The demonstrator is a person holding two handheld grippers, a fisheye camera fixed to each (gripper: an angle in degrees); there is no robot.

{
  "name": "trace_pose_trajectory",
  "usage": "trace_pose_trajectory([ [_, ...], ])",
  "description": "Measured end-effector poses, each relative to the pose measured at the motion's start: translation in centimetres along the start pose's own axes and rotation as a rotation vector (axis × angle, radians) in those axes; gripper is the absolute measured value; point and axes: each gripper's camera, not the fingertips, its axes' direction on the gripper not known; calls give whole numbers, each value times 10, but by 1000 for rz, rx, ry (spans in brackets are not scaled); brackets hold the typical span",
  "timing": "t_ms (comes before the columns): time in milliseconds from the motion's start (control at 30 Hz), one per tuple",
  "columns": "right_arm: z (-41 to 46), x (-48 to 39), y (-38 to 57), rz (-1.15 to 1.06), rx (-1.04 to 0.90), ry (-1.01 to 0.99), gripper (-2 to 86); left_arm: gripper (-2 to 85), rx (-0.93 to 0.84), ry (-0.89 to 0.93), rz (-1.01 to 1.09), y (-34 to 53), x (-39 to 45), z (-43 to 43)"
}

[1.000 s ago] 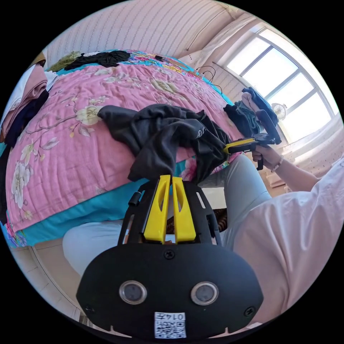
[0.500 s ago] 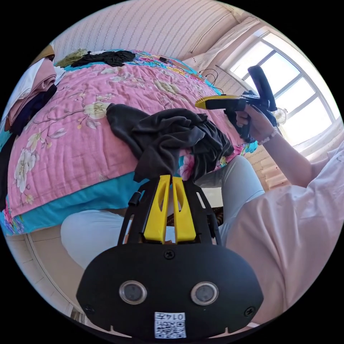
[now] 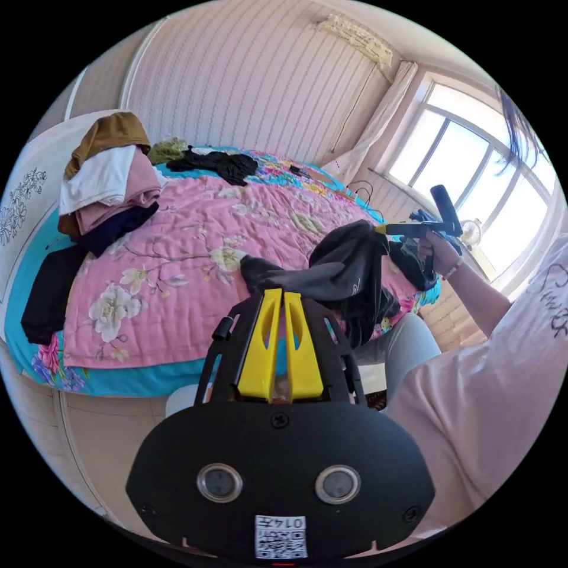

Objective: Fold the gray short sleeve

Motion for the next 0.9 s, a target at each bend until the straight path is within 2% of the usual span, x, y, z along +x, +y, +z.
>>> trace_pose_trajectory([
  [167,-85,5,-18,-26,234,12,9,-10,207,-75,22,-20,-9,-56],
  [267,-102,12,-23,-38,262,-6,8,-10,255,-129,52,-25,-14,-80],
  [367,-79,18,-23,-17,164,-55,7,-10,155,-168,29,-16,-28,-74],
  [433,-51,25,-15,37,59,-34,7,-10,57,-125,-28,-3,-40,-58],
  [533,-9,50,21,190,-109,60,7,-10,-94,35,-90,27,-45,-20],
  [600,2,75,58,324,-193,117,8,-10,-183,100,-24,41,-21,7],
  [800,-33,122,126,589,-179,249,18,-10,-213,302,120,41,40,57],
  [900,-47,111,123,541,-91,245,34,-10,-243,311,199,38,61,72],
])
